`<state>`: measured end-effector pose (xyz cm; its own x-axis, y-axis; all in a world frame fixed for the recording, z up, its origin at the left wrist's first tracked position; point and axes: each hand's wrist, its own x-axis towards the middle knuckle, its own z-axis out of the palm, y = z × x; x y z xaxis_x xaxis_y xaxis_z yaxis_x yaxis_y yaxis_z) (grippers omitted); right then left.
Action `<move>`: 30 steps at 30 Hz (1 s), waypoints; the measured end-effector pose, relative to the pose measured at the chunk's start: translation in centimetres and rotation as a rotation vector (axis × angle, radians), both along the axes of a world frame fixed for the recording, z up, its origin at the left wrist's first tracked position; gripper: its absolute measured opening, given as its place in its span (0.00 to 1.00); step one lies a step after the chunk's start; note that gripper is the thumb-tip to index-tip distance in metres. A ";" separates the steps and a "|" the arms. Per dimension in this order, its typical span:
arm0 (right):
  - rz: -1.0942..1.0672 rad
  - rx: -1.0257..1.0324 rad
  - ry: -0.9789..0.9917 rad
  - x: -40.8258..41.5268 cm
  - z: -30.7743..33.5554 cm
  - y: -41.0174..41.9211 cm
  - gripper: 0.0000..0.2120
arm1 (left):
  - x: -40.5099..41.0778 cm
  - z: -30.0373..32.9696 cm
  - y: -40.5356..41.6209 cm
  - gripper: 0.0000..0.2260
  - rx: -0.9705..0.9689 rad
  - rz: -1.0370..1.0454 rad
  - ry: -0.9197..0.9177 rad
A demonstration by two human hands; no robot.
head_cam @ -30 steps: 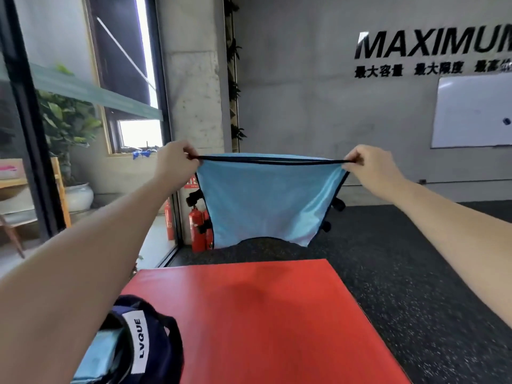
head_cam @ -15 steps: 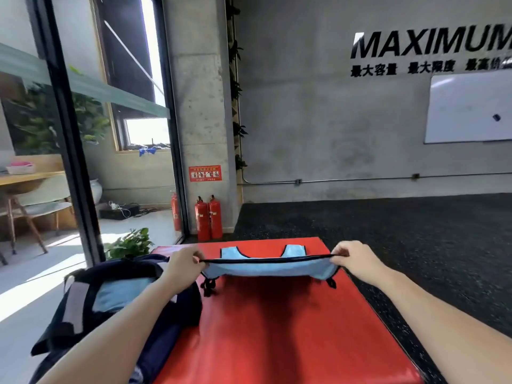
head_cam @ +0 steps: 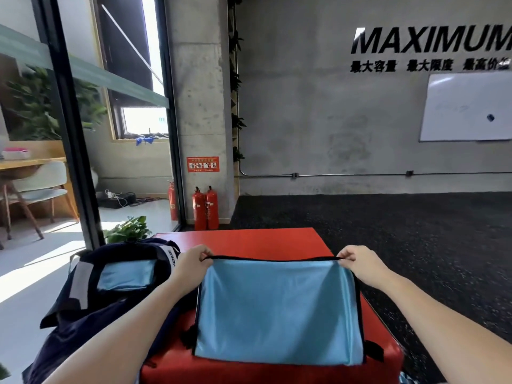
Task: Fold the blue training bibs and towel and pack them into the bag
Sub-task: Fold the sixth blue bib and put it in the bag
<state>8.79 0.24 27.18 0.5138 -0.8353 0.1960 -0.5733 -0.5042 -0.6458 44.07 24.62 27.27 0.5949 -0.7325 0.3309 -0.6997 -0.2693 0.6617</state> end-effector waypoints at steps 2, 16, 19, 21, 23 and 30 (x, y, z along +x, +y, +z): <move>-0.005 0.024 0.027 0.7 -2.3 -1.2 0.07 | 0.6 -2.5 -1.3 0.12 0.018 0.006 0.028; -0.058 0.126 -0.070 6.3 -14.3 -7.8 0.06 | 4.2 -13.5 -8.2 0.13 0.102 0.095 0.080; -0.061 0.099 -0.189 7.8 -12.9 -9.3 0.04 | 5.3 -12.1 -9.6 0.13 0.035 0.108 0.013; -0.063 0.096 -0.233 8.9 -12.8 -10.5 0.04 | 6.2 -11.8 -10.8 0.13 0.007 0.123 0.006; -0.074 0.114 -0.212 9.8 -13.6 -11.7 0.05 | 7.0 -12.3 -11.9 0.12 0.018 0.140 0.040; -0.093 0.154 0.028 10.2 -16.4 -13.9 0.04 | 8.9 -15.6 -12.9 0.11 0.279 0.118 0.124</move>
